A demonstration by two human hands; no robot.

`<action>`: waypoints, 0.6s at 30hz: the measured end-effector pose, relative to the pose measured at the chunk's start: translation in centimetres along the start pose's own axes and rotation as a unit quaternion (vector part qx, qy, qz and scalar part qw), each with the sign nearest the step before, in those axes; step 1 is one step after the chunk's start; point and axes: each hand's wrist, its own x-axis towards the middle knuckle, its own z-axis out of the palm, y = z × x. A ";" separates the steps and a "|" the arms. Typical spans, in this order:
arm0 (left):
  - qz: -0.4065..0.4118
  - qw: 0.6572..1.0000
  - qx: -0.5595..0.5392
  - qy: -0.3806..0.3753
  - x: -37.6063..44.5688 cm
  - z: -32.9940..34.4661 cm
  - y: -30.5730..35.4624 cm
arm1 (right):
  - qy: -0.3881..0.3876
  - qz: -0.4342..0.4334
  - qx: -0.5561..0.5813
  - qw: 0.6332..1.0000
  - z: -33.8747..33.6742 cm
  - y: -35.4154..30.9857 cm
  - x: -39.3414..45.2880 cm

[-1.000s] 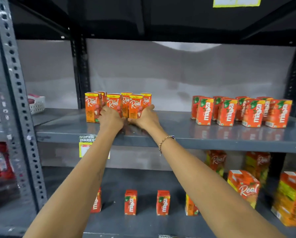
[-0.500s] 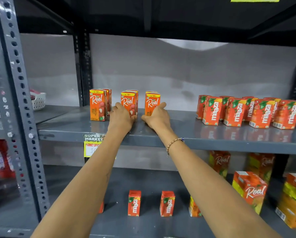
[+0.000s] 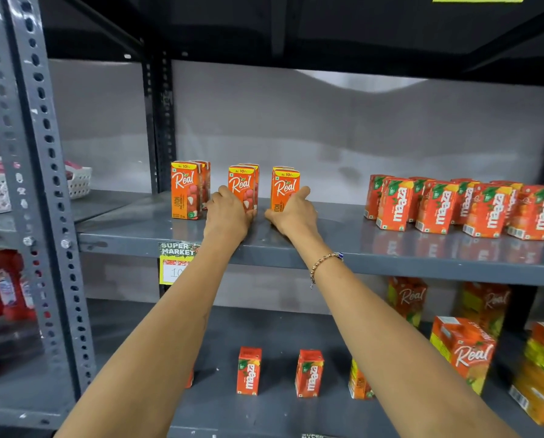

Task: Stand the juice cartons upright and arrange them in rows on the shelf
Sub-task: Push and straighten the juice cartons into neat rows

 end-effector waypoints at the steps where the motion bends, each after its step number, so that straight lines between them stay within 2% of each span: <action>1: 0.001 1.000 0.001 0.000 -0.1 0.0 0.0 | -0.002 0.000 0.001 1.000 0.0 0.0 0.0; 13: -0.012 1.000 -0.003 -0.022 -0.6 -0.8 0.5 | -0.014 -0.022 -0.009 1.000 -0.5 -0.2 -0.7; 15: -0.013 1.000 0.014 0.002 -1.2 -1.0 0.5 | -0.032 -0.013 -0.005 0.999 -1.2 0.0 -0.9; 18: 0.022 0.995 -0.060 0.075 -2.5 -1.2 0.6 | -0.043 -0.006 0.001 0.999 -3.8 1.5 -1.5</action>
